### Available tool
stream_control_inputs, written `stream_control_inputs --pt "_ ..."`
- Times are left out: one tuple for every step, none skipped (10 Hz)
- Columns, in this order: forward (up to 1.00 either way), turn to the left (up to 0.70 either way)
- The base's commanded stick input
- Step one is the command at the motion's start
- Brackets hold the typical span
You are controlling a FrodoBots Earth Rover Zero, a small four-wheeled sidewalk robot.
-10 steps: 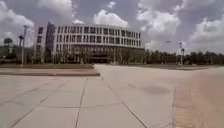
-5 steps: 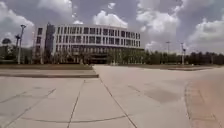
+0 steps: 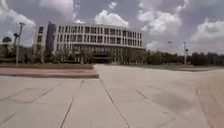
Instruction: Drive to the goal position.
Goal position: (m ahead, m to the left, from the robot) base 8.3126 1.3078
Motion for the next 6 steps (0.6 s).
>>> stream_control_inputs --pt "0.7 0.01" --pt "0.7 0.01" --pt "0.7 0.01" --pt "0.7 0.01" --pt "0.7 0.01" --pt "0.7 0.01"
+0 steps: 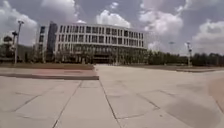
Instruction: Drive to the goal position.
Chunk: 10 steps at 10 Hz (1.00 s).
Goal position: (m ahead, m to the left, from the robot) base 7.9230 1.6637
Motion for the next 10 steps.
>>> stream_control_inputs --pt "0.7 0.01" --pt "0.7 -0.05" --pt "0.7 -0.32" --pt "0.7 -0.34" --pt "0.7 -0.34" --pt "0.7 -0.34" --pt "0.7 -0.34" --pt "0.7 0.01" --pt "0.7 0.01" --pt "0.7 0.01"
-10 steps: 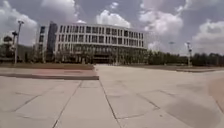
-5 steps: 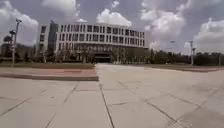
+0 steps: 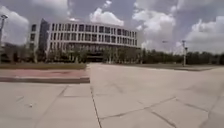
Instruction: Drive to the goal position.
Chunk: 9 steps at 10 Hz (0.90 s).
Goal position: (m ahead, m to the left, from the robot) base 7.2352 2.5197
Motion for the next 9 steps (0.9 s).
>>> stream_control_inputs --pt "0.7 0.01" --pt "0.7 0.01" --pt "0.7 0.01" --pt "0.7 0.01" --pt "0.7 0.01" --pt "0.7 0.01" --pt "0.7 0.01" --pt "0.7 0.01" --pt "0.7 0.01"
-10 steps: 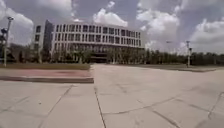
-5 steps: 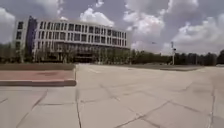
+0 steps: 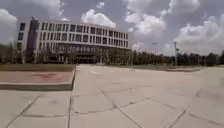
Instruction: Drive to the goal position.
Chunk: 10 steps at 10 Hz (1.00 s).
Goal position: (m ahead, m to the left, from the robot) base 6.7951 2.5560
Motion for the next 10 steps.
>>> stream_control_inputs --pt "0.7 0.01" --pt "0.7 0.01" --pt "0.7 0.01" --pt "0.7 0.01" --pt "0.7 0.01" --pt "0.7 0.01" --pt "0.7 0.01" --pt "0.7 0.01" --pt "0.7 0.01" --pt "0.7 0.01"
